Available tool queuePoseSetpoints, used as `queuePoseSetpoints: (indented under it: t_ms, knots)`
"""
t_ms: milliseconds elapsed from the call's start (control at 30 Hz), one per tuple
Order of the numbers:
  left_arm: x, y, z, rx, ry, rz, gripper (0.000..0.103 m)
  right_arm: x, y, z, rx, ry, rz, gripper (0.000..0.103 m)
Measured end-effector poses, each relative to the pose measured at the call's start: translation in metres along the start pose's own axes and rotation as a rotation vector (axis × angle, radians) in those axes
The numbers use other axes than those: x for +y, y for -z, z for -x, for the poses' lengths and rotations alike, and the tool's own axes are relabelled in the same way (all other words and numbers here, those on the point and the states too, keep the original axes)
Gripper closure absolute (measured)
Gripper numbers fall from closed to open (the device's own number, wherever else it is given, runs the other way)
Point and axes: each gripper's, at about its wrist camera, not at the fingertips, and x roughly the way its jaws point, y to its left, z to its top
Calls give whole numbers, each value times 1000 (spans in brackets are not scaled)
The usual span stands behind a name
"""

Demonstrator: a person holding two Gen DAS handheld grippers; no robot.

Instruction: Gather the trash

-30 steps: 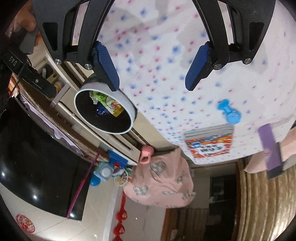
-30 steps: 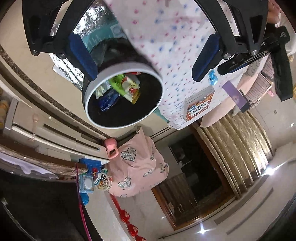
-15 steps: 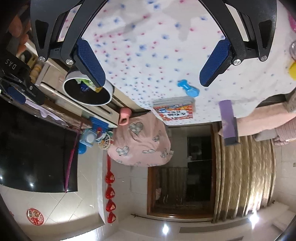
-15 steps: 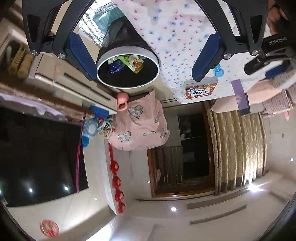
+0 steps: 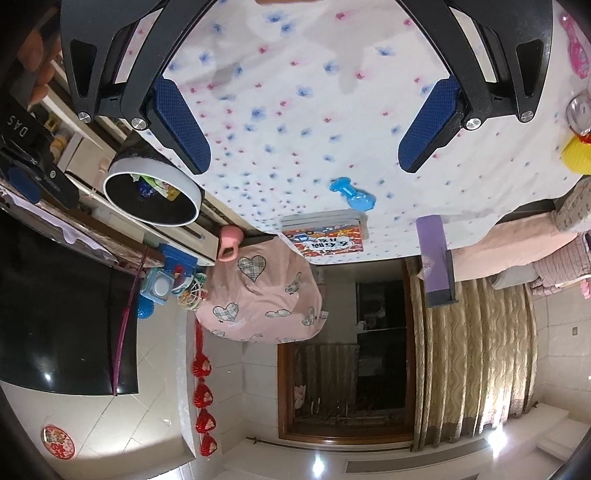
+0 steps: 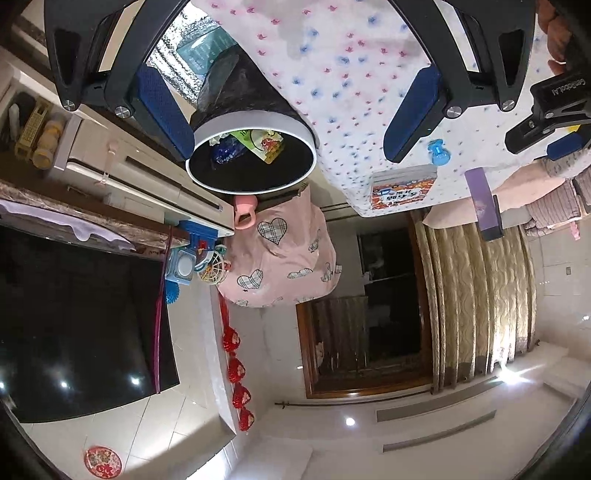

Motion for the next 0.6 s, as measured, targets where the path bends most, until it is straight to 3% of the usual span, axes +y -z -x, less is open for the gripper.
queuePoseSetpoints:
  t_ms: [600]
  knots:
    - [-3, -3, 10, -38, -15, -10, 0, 6, -3, 5, -25, -13, 12, 0]
